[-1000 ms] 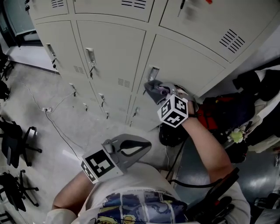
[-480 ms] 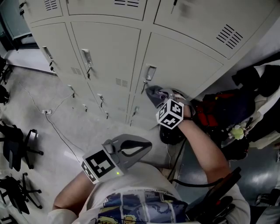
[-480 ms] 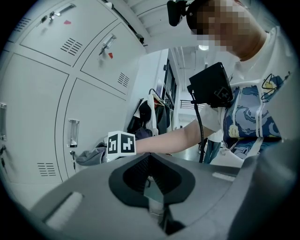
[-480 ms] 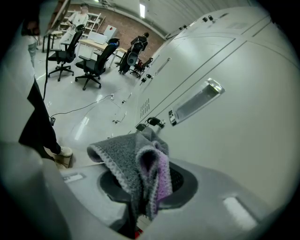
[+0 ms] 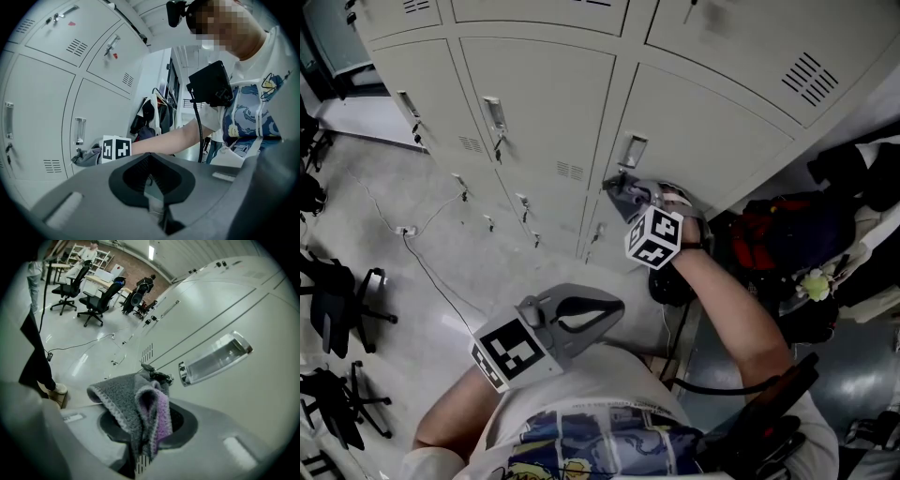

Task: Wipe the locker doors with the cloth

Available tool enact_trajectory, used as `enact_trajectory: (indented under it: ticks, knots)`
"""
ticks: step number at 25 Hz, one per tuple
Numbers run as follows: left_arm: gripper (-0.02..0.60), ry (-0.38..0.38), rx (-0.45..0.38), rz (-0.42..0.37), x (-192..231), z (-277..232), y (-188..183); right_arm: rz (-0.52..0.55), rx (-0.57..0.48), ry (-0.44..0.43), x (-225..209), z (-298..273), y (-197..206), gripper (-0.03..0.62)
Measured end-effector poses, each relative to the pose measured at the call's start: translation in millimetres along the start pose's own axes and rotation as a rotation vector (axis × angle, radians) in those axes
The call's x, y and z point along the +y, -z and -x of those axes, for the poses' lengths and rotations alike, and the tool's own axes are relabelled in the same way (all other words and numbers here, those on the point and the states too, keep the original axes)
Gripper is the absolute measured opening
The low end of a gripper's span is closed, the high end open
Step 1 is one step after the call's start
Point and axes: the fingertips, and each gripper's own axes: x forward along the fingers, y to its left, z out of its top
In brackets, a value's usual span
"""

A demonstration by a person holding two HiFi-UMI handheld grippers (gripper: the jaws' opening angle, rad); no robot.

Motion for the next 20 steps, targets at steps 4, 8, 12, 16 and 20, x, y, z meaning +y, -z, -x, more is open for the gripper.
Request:
enact_trajectory:
  ticks: [4, 8, 12, 16, 20]
  knots:
    - [0.005, -0.008, 0.005, 0.000, 3.2, 3.0, 0.8, 0.005, 0.008, -0.014, 5.1, -9.2, -1.6, 0.086]
    - [0.005, -0.015, 0.006, 0.005, 5.5, 5.0, 2.2, 0.010, 0.020, -0.023, 10.8, -16.6, -2.0, 0.086]
    - [0.005, -0.016, 0.007, 0.005, 6.3, 7.0, 3.2, 0.012, 0.037, -0.046, 20.0, -27.4, 2.0, 0.086]
    - [0.005, -0.026, 0.014, 0.010, 7.2, 12.5, 3.5, 0.011, 0.052, -0.076, 32.4, -38.9, 5.4, 0.086]
    - [0.005, -0.033, 0.020, 0.009, 8.1, 17.2, 2.8, 0.020, 0.068, -0.085, 38.5, -48.8, 9.3, 0.086]
